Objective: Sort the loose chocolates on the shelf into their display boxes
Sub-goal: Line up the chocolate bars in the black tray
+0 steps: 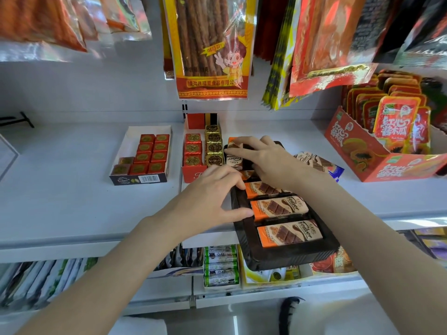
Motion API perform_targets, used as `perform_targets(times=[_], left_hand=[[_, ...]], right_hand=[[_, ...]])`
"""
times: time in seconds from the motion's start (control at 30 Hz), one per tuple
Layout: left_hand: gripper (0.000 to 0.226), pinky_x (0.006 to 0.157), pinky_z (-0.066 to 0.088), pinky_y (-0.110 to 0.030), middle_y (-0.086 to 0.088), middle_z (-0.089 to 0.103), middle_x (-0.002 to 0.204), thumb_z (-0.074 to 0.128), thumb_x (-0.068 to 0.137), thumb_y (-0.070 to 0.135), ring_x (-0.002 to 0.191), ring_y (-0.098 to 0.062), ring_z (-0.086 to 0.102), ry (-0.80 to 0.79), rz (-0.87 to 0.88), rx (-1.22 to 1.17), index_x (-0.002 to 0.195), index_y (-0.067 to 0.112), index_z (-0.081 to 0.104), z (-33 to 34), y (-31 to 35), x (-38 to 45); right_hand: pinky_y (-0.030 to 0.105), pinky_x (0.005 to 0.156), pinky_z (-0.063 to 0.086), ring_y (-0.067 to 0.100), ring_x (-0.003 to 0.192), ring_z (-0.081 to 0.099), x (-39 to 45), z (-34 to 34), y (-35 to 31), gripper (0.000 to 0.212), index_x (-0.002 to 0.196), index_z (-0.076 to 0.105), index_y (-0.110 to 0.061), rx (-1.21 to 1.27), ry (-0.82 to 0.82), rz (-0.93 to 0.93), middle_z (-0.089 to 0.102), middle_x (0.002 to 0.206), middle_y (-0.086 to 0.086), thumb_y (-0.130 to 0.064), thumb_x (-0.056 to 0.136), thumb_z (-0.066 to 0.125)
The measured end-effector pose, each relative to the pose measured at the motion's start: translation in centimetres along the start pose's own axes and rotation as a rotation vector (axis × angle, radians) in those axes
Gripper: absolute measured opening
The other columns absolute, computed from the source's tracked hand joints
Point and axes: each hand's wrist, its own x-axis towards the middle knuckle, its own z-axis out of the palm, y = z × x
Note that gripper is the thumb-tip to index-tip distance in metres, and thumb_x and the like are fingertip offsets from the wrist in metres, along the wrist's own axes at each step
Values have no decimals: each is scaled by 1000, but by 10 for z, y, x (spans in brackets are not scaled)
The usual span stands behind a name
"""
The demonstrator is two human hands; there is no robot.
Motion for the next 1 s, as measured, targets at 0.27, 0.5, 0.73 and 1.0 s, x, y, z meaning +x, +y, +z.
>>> perform_targets(times=[0.27, 0.5, 0.73, 1.0], left_hand=[[44, 92, 24, -15, 12, 41, 126, 59, 77, 50, 119, 0, 27, -4, 6, -16, 111, 23, 50, -1, -1, 1], [43, 95, 27, -19, 13, 40, 127, 60, 77, 50, 119, -1, 28, -23, 0, -21, 111, 25, 50, -3, -1, 2], [44, 95, 24, -18, 12, 40, 128, 60, 76, 50, 120, 0, 27, -22, -11, -17, 111, 25, 50, -2, 0, 1], [44, 96, 27, -20, 12, 42, 125, 61, 75, 50, 118, -1, 29, -17, -9, -33, 109, 24, 52, -3, 0, 2]], right_hand=[[29, 66, 50, 2, 63, 60, -7, -29, 13, 9, 92, 61, -4, 554, 372, 208, 66, 76, 2, -3, 86, 56], [23, 61, 45, 19, 70, 58, -27, -29, 15, 10, 83, 48, -11, 1398, 254, 400, 66, 85, 12, -9, 86, 58], [16, 54, 47, 4, 55, 59, -27, -24, 17, 18, 96, 48, -9, 1005, 335, 423, 62, 85, 6, -3, 84, 60], [11, 67, 36, 11, 89, 52, -24, -8, 2, 6, 81, 61, -23, 533, 189, 292, 56, 94, -4, -20, 86, 59]])
